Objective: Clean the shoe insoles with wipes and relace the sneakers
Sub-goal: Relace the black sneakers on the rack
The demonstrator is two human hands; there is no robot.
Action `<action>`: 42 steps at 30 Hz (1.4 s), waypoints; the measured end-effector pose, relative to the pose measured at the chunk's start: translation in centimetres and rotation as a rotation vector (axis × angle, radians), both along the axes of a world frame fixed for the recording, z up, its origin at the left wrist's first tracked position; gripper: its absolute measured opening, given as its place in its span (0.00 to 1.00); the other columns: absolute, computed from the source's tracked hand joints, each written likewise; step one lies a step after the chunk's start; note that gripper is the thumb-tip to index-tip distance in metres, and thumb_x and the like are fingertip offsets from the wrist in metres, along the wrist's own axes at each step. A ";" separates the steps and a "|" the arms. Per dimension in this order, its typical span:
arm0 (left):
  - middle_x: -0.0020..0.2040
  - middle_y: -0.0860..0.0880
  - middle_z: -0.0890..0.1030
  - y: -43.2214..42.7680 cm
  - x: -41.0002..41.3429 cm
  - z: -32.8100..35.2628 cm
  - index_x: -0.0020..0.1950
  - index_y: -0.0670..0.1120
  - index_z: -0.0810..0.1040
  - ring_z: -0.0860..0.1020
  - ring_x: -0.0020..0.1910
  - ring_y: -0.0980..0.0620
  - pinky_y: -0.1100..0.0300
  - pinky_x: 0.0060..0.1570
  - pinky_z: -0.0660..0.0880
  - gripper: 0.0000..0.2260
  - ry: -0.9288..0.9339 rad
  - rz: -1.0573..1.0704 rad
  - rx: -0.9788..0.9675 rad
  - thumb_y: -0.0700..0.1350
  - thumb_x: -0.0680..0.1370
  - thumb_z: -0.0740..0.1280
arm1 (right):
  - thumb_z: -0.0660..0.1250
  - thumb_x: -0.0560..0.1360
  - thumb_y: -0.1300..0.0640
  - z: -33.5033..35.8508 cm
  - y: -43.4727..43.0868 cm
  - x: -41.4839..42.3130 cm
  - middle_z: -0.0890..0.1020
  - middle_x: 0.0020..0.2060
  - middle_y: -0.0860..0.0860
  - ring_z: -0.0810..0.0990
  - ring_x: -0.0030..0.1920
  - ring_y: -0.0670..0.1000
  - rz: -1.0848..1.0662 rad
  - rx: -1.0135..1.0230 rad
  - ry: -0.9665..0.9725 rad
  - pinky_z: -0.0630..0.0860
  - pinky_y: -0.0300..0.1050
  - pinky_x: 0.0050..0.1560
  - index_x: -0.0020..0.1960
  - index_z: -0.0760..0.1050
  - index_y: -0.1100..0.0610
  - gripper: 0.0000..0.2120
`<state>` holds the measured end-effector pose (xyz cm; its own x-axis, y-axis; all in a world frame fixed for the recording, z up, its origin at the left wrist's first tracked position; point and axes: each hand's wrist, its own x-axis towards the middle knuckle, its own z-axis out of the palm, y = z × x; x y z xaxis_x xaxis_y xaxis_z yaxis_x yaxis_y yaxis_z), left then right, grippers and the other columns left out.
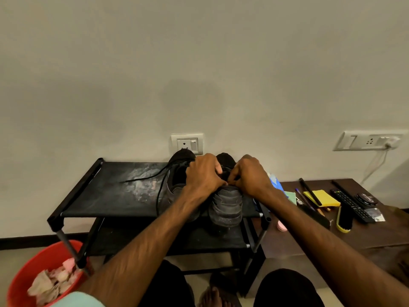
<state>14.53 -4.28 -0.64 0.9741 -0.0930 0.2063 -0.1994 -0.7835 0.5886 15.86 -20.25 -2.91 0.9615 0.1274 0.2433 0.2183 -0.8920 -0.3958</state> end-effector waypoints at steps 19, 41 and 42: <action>0.56 0.48 0.82 -2.7 1.1 -0.7 0.60 0.47 0.80 0.79 0.58 0.45 0.54 0.50 0.77 0.20 0.166 0.173 -0.081 0.42 0.71 0.80 | 0.83 0.65 0.62 1.5 -1.8 -3.3 0.85 0.33 0.50 0.83 0.32 0.44 -0.122 0.482 -0.036 0.82 0.37 0.38 0.43 0.83 0.57 0.11; 0.57 0.50 0.84 -1.6 -1.0 -1.3 0.62 0.47 0.83 0.82 0.53 0.53 0.56 0.60 0.79 0.16 0.078 0.113 -0.273 0.44 0.74 0.75 | 0.83 0.67 0.54 1.0 -1.9 -3.1 0.83 0.28 0.46 0.82 0.30 0.43 -0.169 0.405 -0.035 0.83 0.41 0.37 0.38 0.85 0.52 0.07; 0.56 0.50 0.84 -1.6 -1.0 -1.3 0.61 0.47 0.83 0.82 0.53 0.53 0.56 0.60 0.79 0.16 0.075 0.112 -0.276 0.44 0.74 0.75 | 0.83 0.66 0.53 0.9 -2.0 -3.2 0.83 0.27 0.46 0.81 0.29 0.42 -0.177 0.399 -0.046 0.83 0.39 0.36 0.37 0.84 0.51 0.08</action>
<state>13.52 -5.86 -1.90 0.9885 0.0655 0.1360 -0.0688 -0.6067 0.7919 12.67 -22.24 -1.99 0.9472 -0.1510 0.2828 0.1009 -0.6968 -0.7102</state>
